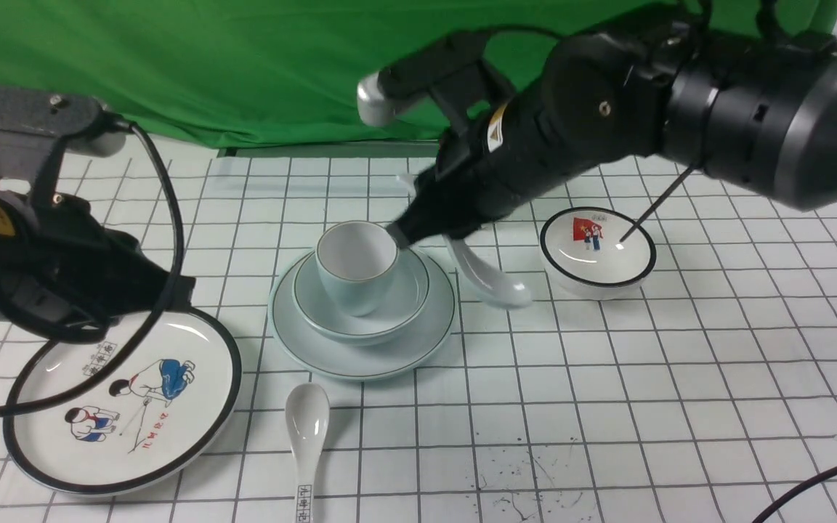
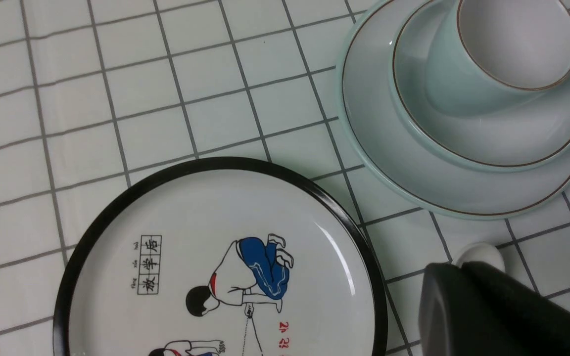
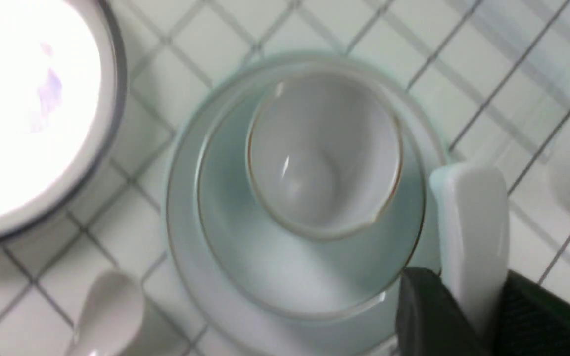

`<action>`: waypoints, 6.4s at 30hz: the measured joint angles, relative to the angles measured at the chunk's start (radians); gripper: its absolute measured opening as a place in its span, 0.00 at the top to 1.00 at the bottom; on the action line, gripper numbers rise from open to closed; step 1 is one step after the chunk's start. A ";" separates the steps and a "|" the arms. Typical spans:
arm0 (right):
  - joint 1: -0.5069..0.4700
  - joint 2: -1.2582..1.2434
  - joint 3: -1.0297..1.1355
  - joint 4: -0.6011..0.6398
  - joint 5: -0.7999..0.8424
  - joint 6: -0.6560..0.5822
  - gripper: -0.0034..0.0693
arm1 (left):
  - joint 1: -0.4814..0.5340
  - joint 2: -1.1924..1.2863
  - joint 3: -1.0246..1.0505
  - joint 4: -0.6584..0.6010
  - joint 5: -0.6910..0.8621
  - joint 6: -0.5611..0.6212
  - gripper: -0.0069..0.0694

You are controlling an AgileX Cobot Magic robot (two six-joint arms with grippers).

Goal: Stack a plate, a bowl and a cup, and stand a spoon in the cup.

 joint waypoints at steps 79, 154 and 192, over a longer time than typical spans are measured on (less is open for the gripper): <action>0.053 -0.522 0.465 0.050 -0.557 -0.172 0.94 | 0.000 -0.953 0.405 0.031 -0.209 -0.009 0.95; -0.712 -1.848 1.637 -0.134 -0.342 0.170 0.94 | -0.001 -1.039 0.449 0.055 -0.222 -0.002 0.95; -0.712 -1.848 1.637 -0.136 -0.339 0.188 0.80 | 0.200 -1.043 0.785 0.030 -0.612 0.000 0.95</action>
